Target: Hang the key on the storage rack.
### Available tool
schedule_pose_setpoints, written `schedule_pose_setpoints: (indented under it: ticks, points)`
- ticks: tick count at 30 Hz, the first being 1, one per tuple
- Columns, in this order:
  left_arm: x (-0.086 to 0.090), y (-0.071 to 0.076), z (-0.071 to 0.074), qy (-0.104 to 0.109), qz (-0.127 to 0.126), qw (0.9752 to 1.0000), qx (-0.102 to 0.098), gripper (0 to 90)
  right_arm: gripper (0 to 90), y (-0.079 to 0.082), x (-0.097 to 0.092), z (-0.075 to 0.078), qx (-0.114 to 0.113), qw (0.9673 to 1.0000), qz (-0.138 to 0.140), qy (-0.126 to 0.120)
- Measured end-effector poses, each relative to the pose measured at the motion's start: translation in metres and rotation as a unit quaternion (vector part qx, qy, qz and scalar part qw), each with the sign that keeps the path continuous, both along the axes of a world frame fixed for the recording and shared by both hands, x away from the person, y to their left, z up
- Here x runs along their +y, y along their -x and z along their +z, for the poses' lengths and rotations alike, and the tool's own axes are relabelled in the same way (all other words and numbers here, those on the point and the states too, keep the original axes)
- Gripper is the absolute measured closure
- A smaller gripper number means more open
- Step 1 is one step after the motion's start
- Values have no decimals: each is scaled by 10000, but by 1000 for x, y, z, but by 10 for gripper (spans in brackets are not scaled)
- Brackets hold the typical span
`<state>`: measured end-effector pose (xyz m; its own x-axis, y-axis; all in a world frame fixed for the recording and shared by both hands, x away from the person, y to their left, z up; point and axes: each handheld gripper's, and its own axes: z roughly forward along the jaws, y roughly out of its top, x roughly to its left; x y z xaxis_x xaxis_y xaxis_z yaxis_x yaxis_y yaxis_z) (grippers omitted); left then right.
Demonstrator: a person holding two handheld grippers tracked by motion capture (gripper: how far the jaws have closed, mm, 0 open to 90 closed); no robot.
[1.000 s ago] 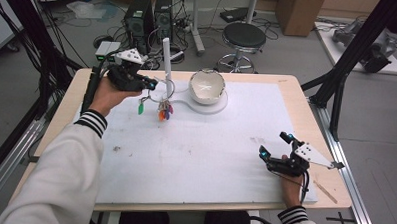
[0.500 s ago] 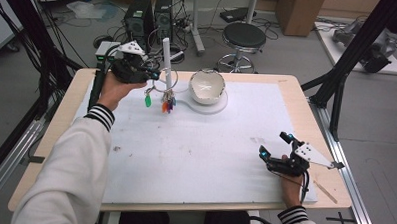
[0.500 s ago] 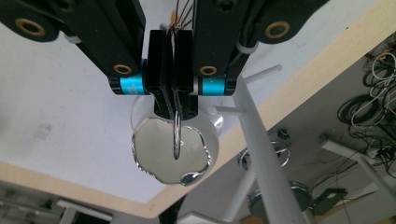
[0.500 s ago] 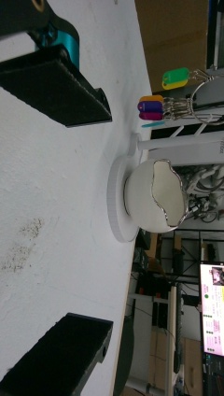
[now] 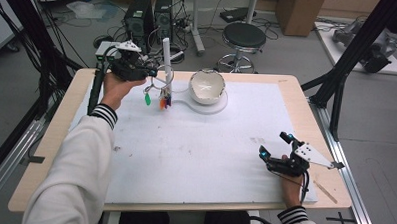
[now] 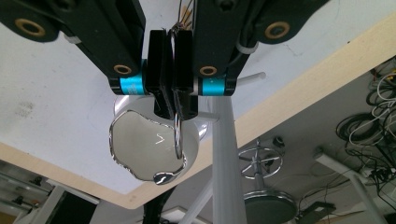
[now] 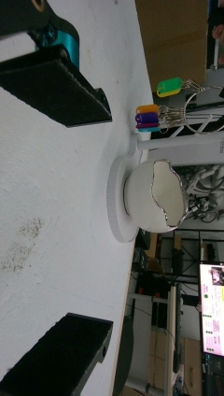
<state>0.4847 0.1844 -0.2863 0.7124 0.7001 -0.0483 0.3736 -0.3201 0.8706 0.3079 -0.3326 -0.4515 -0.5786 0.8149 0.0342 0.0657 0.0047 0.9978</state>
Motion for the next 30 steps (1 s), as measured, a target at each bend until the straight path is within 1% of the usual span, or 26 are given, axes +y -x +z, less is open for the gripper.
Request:
schedule_pose_setpoints:
  ticks: [2,6,9,10,11,13,14,15,18,23,24,30]
  points:
    - [-1,-2,-3,-2,-3,10000,69,872,24,0,0,0,-4,10000,-12,11]
    - [-3,-6,-8,-96,33,9999,125,871,24,0,0,0,-30,10000,-12,40]
    - [-4,-9,-11,-83,86,9998,164,871,24,0,0,0,-6,10000,-17,14]
    - [-4,-10,-12,-91,96,9998,164,871,24,0,0,0,-38,10000,-22,22]
    - [-4,-11,-13,-89,90,9998,172,871,24,0,0,0,-2,10000,-2,-13]
    - [-4,-13,-14,-88,122,9997,184,871,24,-1,0,0,-46,10000,-7,15]
    - [-4,-13,-15,-73,128,9997,197,870,24,0,0,0,2,10000,2,-12]
    - [-4,-14,-16,-72,135,9996,216,870,24,0,0,0,-40,10000,-6,8]
    - [-4,-16,-18,-84,173,9995,237,870,24,0,0,0,-39,10000,-7,9]
    - [-6,-19,-23,-185,171,9991,348,870,24,-1,0,0,-47,10000,-8,11]
    - [-6,-20,-24,-206,157,9990,352,870,24,0,0,0,3,10000,-3,-11]
    - [-9,-22,-27,-299,177,9986,408,869,24,0,0,0,-18,10000,-21,36]
